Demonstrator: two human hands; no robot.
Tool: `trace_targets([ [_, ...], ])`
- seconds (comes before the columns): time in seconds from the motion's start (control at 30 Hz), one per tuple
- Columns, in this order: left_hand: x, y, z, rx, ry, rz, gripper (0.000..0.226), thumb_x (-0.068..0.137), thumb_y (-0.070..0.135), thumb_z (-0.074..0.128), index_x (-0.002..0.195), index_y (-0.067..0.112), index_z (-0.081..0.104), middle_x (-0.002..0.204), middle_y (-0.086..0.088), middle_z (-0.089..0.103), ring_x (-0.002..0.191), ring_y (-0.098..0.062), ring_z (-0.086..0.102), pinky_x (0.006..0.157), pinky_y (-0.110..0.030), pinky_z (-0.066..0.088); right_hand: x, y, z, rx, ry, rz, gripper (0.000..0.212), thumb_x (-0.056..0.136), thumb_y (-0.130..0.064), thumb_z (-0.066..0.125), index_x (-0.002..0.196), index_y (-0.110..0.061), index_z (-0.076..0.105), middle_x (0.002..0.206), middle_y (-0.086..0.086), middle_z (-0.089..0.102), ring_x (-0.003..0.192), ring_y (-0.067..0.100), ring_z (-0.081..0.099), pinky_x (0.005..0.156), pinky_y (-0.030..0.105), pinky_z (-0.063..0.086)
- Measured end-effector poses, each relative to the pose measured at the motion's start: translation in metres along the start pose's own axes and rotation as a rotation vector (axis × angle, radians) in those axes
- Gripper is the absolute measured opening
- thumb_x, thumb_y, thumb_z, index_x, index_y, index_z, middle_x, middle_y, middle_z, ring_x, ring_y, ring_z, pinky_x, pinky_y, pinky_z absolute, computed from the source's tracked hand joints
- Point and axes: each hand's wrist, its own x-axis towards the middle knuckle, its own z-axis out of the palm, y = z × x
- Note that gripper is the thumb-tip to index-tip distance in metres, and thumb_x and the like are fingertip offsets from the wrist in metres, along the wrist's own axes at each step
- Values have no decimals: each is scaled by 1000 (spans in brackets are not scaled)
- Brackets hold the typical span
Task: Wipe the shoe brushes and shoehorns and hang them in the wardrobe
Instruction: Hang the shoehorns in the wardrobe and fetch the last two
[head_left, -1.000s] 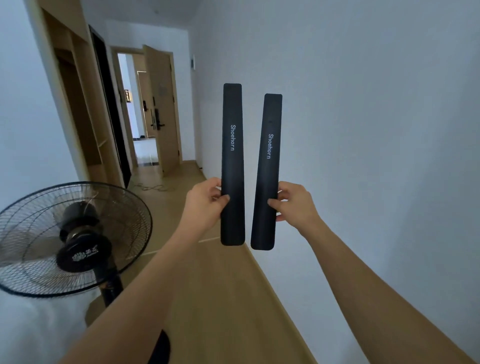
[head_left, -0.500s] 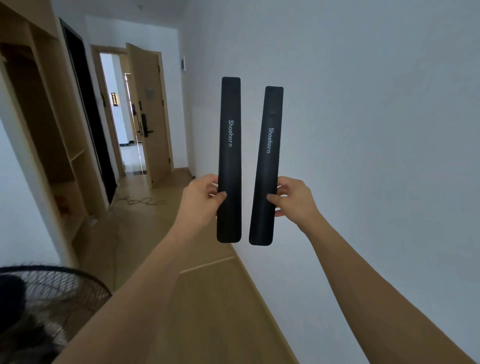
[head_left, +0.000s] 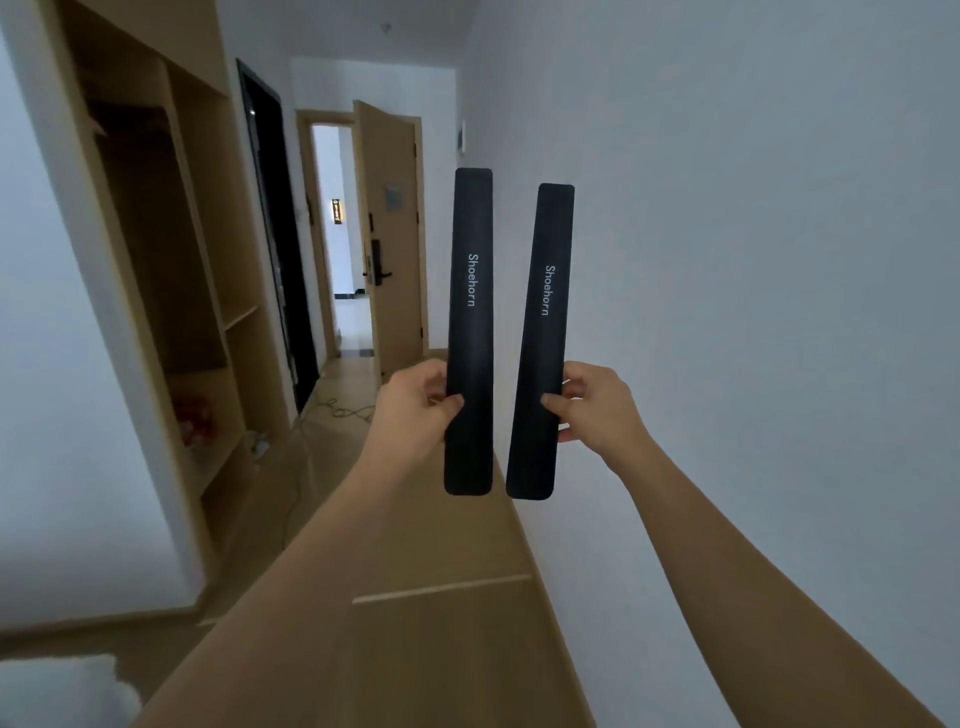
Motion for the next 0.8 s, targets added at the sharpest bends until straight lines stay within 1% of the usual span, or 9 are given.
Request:
trace_targets([
  [0.03,17,-4,5,1,15,-17,25,93,8,63,102,31,65,98,14,72,93,-1,68,78,-30,60,23,6,0,6,-22,-10,25,91,-4,65,115,-12,67,99,8,71,92,26,70,73,44,63],
  [0.1,51,-12,14,13,49,-50,22,93,7,63,105,26,65,98,9,72,93,-5,69,76,-33,62,68,18,3,13,-69,-24,24,91,-4,66,114,-13,67,99,10,71,91,26,71,72,45,63],
  [0.17,82,-22,20,40,80,-55,20,93,7,63,104,24,65,97,7,73,90,-5,70,75,-32,62,111,29,9,9,-111,-51,24,92,-6,66,113,-15,67,100,9,72,91,24,71,72,44,63],
  [0.23,109,-34,23,63,106,-61,18,93,7,63,105,20,65,97,5,73,91,-6,70,76,-32,62,150,39,18,20,-153,-77,24,92,-7,67,113,-17,68,98,5,72,91,21,71,72,42,64],
  [0.3,133,-48,25,91,131,-78,18,93,6,63,109,14,65,101,0,73,95,-10,70,80,-35,61,182,49,30,44,-192,-87,25,91,-5,67,113,-18,68,94,0,72,89,17,71,71,40,64],
  [0.4,166,-73,28,123,170,-89,20,93,4,63,112,11,66,104,-2,73,98,-12,69,85,-37,60,226,66,49,53,-244,-114,26,92,-5,66,114,-18,67,91,-7,70,85,9,70,70,34,64],
  [0.63,259,-146,32,158,212,-114,19,93,4,63,110,9,66,103,-5,72,98,-17,68,86,-44,58,338,106,93,89,-247,-115,25,91,-3,67,113,-16,68,91,-3,71,84,10,70,70,33,63],
  [0.73,312,-185,31,150,211,-96,20,92,2,63,111,8,67,103,-6,72,97,-18,68,86,-45,58,394,124,116,68,-237,-126,25,91,-3,68,111,-18,69,94,1,73,85,14,71,71,36,63],
  [0.8,353,-214,29,112,197,-100,19,92,2,63,109,7,66,103,-7,71,98,-18,69,85,-45,59,436,133,132,56,-232,-123,24,91,-4,68,110,-18,70,92,0,72,86,16,71,71,39,64],
])
